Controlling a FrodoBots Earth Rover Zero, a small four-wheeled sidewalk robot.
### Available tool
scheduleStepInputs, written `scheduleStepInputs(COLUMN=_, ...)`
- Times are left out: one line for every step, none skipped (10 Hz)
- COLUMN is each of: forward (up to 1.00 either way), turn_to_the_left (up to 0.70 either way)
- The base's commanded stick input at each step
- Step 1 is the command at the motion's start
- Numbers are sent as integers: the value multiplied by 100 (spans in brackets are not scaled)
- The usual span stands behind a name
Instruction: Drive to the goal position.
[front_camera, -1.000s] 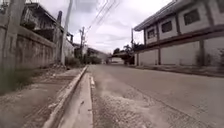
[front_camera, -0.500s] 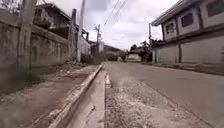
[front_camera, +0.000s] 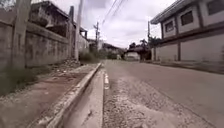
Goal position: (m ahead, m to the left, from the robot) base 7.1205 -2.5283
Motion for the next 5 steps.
scheduleStepInputs(forward=70, turn_to_the_left=0)
scheduleStepInputs(forward=70, turn_to_the_left=0)
scheduleStepInputs(forward=70, turn_to_the_left=0)
scheduleStepInputs(forward=70, turn_to_the_left=0)
scheduleStepInputs(forward=70, turn_to_the_left=0)
